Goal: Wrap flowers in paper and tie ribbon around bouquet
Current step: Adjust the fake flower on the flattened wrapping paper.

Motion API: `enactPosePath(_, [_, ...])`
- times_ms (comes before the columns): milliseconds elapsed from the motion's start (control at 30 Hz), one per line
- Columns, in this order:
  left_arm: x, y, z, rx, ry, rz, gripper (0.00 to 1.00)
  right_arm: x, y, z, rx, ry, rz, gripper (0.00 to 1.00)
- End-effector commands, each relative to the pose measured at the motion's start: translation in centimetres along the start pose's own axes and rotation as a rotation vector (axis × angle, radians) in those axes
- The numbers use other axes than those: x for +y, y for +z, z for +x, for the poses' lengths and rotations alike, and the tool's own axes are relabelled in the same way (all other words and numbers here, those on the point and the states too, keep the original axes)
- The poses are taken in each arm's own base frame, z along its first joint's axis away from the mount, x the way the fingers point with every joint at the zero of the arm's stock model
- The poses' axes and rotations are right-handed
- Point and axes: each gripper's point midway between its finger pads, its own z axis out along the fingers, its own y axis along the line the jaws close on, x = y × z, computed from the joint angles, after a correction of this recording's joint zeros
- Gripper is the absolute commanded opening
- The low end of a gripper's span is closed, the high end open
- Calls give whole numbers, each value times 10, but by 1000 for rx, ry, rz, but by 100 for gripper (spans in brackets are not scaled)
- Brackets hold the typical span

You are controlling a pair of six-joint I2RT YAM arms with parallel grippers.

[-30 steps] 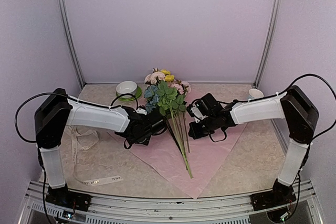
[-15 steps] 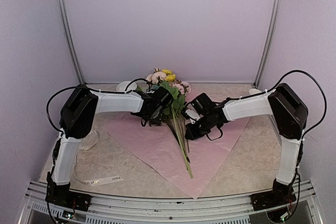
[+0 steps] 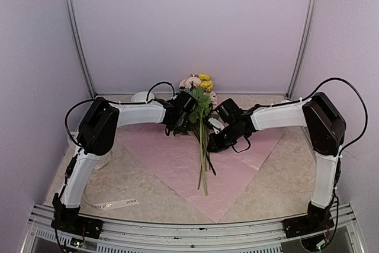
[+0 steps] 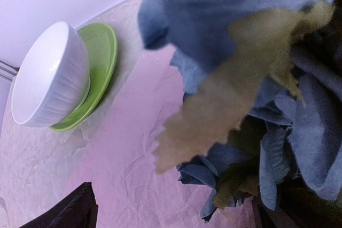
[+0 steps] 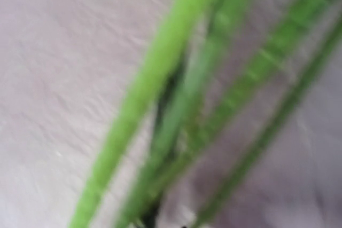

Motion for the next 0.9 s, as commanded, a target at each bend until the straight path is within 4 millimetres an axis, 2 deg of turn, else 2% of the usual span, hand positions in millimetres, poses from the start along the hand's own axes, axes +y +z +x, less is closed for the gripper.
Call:
enactPosePath(0, [4,-5,-11,-21,-24,-5,98,-21,-35,-3,-29,31,74,9])
enactPosePath(100, [9,-19,-7,-20,-25,-17,98,-32,-45,6,-25,28,117,9])
enactPosePath(300, [27,-77,-7,-66,-29,-20,99,-23,-46,40,39,34,46,10])
enactPosePath(433, [26,-118,17,-79,18,-1,99,-19,-48,57,43,53,27,11])
enactPosePath(533, [10,-141,51,-53,69,50,99,-16,-42,66,44,70,6,11])
enactPosePath(633, [-17,-156,105,16,153,113,96,-7,-34,69,42,85,-39,11])
enactPosePath(700, [-29,-166,130,37,204,124,95,-2,-31,71,37,85,-53,11])
enactPosePath(767, [-48,-177,147,61,224,195,94,1,-26,75,40,88,-61,11])
enactPosePath(867, [-77,-184,157,82,203,310,92,9,-17,78,47,83,-99,11])
